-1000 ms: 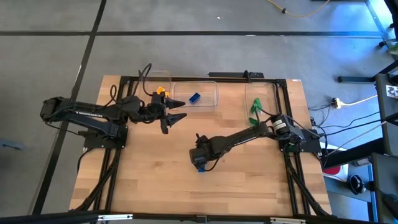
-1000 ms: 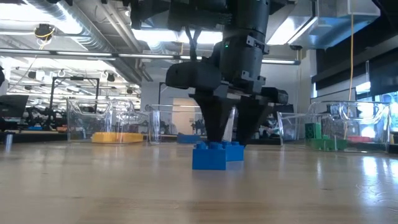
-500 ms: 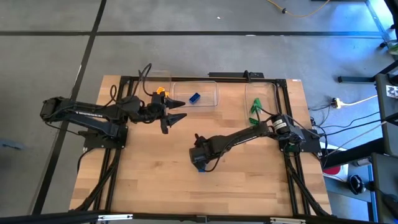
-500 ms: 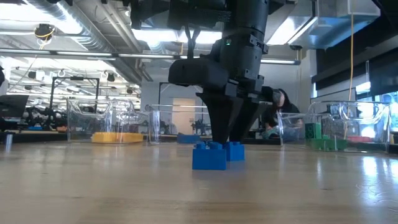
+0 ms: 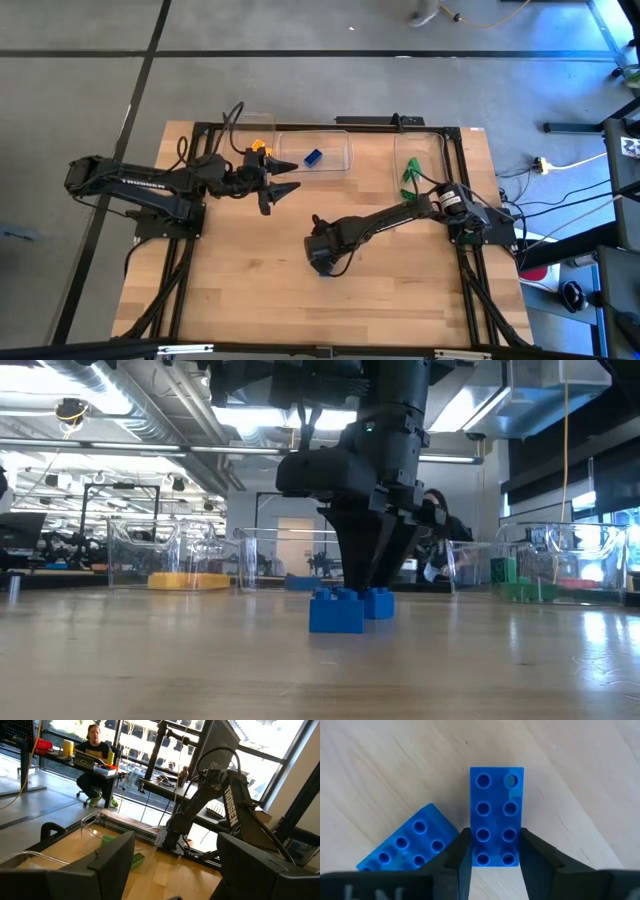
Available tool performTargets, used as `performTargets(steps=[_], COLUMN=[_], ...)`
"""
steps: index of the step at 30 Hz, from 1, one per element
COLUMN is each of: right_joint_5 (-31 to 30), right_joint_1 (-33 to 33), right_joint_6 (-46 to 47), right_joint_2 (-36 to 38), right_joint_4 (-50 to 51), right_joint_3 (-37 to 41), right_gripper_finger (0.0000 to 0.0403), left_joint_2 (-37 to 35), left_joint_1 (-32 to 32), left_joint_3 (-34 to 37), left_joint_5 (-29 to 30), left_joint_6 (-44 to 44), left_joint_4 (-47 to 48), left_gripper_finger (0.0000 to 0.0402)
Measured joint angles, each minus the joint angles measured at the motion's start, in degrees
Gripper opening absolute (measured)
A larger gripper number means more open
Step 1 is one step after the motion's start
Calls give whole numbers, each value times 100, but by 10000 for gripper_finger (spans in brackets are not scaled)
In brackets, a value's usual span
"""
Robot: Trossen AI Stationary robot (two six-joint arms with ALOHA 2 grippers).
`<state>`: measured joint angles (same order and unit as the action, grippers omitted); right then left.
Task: Sort & place blocks by color
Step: Put the top blue game piece into the middle transparent bin
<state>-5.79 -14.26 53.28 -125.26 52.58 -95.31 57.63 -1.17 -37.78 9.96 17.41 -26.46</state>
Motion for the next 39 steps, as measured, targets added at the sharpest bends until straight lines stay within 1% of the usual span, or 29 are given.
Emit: performTargets(steps=[9, 14, 19, 21, 23, 27, 32, 37, 39], right_joint_5=[-18, -57, -436, -621, -704, -784, -814, -813, -699], right_joint_1=[33, 104, 206, 256, 310, 389, 501, 736, 864], right_joint_6=[-297, -642, -1035, -1046, -990, -721, -419, -561, -770], right_joint_2=[238, 438, 767, 995, 1315, 2165, 3432, 4492, 4794], right_joint_4=[51, 341, 777, 727, 645, -47, -1408, -3226, -3944], right_joint_3=[7, 7, 18, 190, 520, 1494, 2889, 4064, 4429], right_gripper_finger=[124, 124, 124, 124, 124, 124, 124, 124, 124], left_joint_2=[0, 0, 0, 0, 0, 0, 0, 75, 202], left_joint_1=[0, 0, 2, 0, 2, 2, 4, -115, -193], left_joint_3=[0, 0, 0, 0, 0, 0, 0, 0, 0], left_joint_5=[1, 1, 0, -32, -60, -64, -83, -748, -823], left_joint_6=[0, 0, 0, 0, 0, 0, 2, -1, -59], left_joint_4=[0, 4, 13, 15, 13, 16, 22, -19, -32], left_gripper_finger=[273, 273, 273, 273, 273, 273, 273, 273, 273])
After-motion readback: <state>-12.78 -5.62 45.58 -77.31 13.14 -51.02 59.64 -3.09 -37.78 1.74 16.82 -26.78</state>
